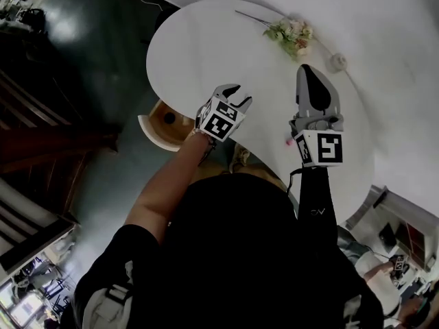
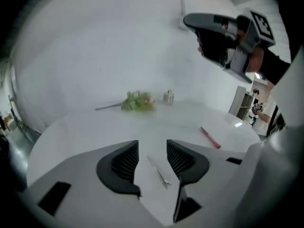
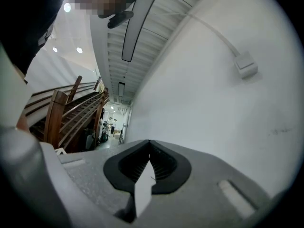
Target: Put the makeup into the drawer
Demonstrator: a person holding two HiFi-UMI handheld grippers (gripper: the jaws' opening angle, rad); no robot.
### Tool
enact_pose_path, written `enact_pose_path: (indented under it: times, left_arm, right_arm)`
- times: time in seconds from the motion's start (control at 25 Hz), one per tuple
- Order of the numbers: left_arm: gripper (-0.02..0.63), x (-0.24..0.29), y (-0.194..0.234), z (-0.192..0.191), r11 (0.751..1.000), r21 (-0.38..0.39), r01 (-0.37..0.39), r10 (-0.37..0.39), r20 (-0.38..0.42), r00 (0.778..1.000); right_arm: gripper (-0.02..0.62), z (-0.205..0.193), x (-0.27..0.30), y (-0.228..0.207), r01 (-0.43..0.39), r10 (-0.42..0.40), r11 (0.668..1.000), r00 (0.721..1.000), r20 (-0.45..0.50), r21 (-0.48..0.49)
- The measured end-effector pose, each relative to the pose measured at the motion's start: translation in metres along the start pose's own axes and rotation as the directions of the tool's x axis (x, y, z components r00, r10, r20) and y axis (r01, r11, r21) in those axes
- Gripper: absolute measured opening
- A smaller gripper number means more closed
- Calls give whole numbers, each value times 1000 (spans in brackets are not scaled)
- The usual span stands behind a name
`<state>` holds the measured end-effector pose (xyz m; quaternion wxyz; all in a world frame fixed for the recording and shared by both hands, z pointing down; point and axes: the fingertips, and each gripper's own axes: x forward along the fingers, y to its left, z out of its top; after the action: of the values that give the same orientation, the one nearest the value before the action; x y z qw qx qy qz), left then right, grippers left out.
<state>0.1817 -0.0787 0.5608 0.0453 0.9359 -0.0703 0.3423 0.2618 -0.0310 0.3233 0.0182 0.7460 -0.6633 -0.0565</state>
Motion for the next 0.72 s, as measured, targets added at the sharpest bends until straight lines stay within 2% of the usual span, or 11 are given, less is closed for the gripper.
enact_pose_path:
  times: [0.12,0.28,0.4,0.44,0.48,0.64,0.72]
  left_arm:
    - [186,18,-10,-43,1000,-4,27,-27,-129,991]
    - [186,33,-19,-77,999,-31,38,-44,-223,974]
    - [173,37,-21,-84,1000,-21,5,-10,-234,972]
    - [142,36,-20,-84,1000,-18,-9,4,-236,972]
    - [32,35,-19,-84,1000,-14,-24,20,-238,971]
    - [25,32,-16,-80,999,-18,-52,47,-222,974]
    - [25,28,-13,-69,998,-19,-58,54,-188,981]
  right_arm:
    - [5,-4,-3,-6,0,0,1000,1000,-10,5]
    - [5,-12,-7,-14,-2,3,1000,1000,-17,19]
    - [5,-18,-10,-19,-1,2,1000,1000,-21,27]
    - [5,-18,-10,-20,-2,3,999,1000,-21,32]
    - [5,-18,-11,-21,-4,5,999,1000,-19,41]
    - [5,-18,-13,-26,-4,5,998,1000,-12,56]
    - [5,-17,-12,-27,-6,6,998,1000,-9,56]
